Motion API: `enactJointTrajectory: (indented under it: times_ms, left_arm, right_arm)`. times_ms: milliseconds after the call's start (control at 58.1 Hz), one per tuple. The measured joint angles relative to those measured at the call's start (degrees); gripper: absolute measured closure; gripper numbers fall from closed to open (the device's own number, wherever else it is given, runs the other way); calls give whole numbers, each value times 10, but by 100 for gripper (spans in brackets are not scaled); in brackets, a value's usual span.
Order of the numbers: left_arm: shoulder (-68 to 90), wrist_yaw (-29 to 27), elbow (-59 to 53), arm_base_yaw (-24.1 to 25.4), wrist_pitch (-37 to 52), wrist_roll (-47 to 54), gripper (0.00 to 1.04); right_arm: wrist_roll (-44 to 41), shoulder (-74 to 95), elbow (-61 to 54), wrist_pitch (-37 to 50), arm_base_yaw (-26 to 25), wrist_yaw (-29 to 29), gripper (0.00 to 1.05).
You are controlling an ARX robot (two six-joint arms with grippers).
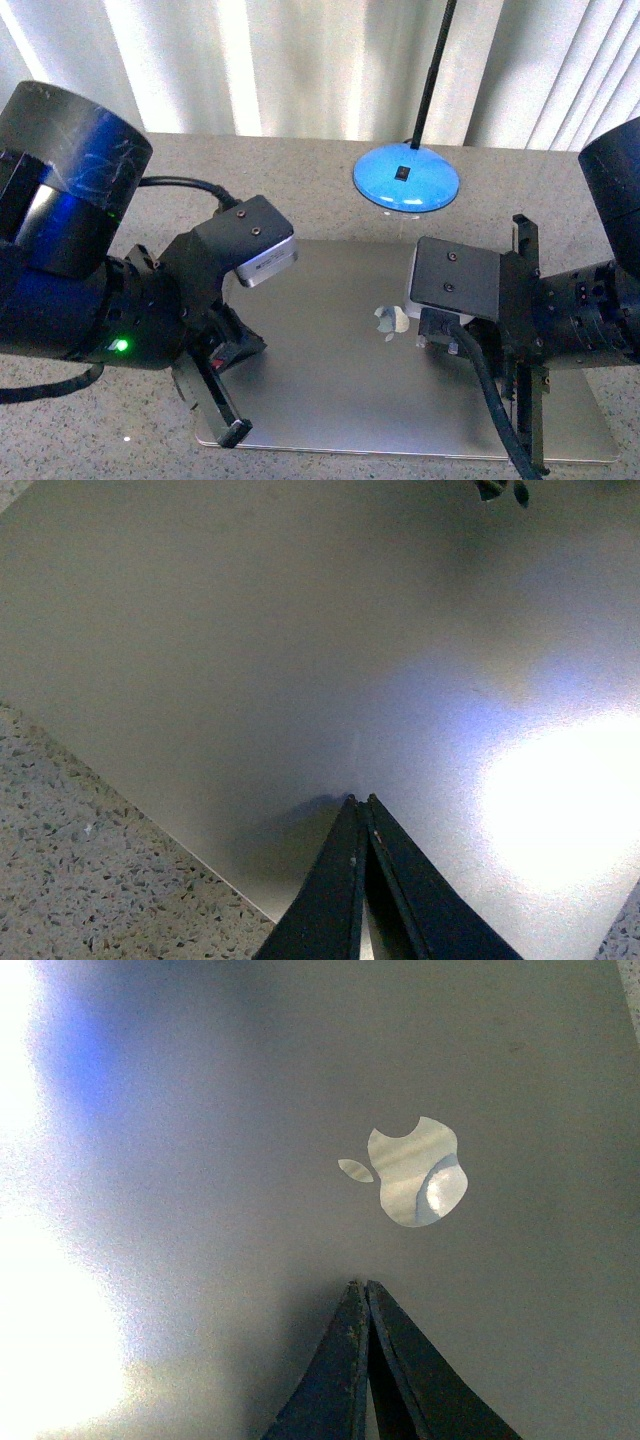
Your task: Close laptop
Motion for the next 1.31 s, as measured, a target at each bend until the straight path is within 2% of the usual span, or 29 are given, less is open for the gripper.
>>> enactJointTrajectory:
  times_ms: [207, 344, 396, 448, 499, 585, 654, 671, 740, 775, 792, 809, 844, 895, 947, 999, 1067, 1222, 1291, 1308]
  left_arm:
    - [-2, 3, -14, 29, 36, -37, 101]
    - [-26, 9, -24, 65, 80, -100, 101]
    - [-53, -9, -29, 95, 136, -170, 101]
    - [-93, -51, -30, 143, 209, -274, 101]
    - [-139, -105, -18, 198, 205, -388, 91]
    - [-168, -134, -15, 241, 194, -519, 77]
    - [-171, -137, -15, 252, 193, -577, 67]
    - [-169, -135, -15, 252, 191, -596, 61]
    - [-162, -130, -19, 247, 188, -621, 49]
    - [-160, -128, -20, 244, 188, -630, 44]
    - [-160, -127, -20, 242, 188, -632, 40]
    - [-160, -125, -20, 242, 188, -633, 39]
    - [-161, -126, -20, 238, 188, -638, 31]
    - [-159, -131, -23, 237, 204, -624, 26]
    - [-142, -154, -52, 235, 315, -563, 34]
    - [-137, -166, -104, 235, 427, -475, 45]
    - [-163, -171, -164, 230, 504, -379, 61]
    - [-239, -177, -232, 220, 514, -323, 88]
    - [-273, -205, -264, 202, 509, -314, 102]
    - [-277, -205, -268, 200, 508, -314, 101]
  right_arm:
    - [37, -21, -9, 18, -5, -7, 102]
    - [110, -52, -9, 100, -14, 13, 102]
    - [161, -70, -4, 151, -19, 51, 102]
    - [229, -87, 6, 177, -23, 71, 94]
    - [263, -96, 10, 181, -26, 75, 83]
    - [288, -93, 7, 180, -28, 75, 69]
    - [298, -91, 5, 180, -27, 75, 57]
    - [299, -91, 5, 180, -27, 75, 53]
    - [308, -89, 4, 186, -21, 83, 41]
    - [334, -78, -10, 247, -14, 136, 44]
    - [358, -71, -25, 304, -12, 169, 48]
    - [383, -64, -41, 358, -10, 226, 51]
    - [422, -59, -67, 431, -10, 282, 57]
    - [486, -63, -112, 526, -19, 344, 66]
    - [528, -90, -154, 593, -34, 356, 76]
    - [547, -126, -181, 607, -45, 353, 85]
    - [566, -175, -222, 607, -56, 337, 101]
    - [576, -251, -285, 584, -75, 313, 102]
    - [577, -287, -307, 570, -85, 309, 102]
    - [578, -297, -313, 566, -88, 308, 102]
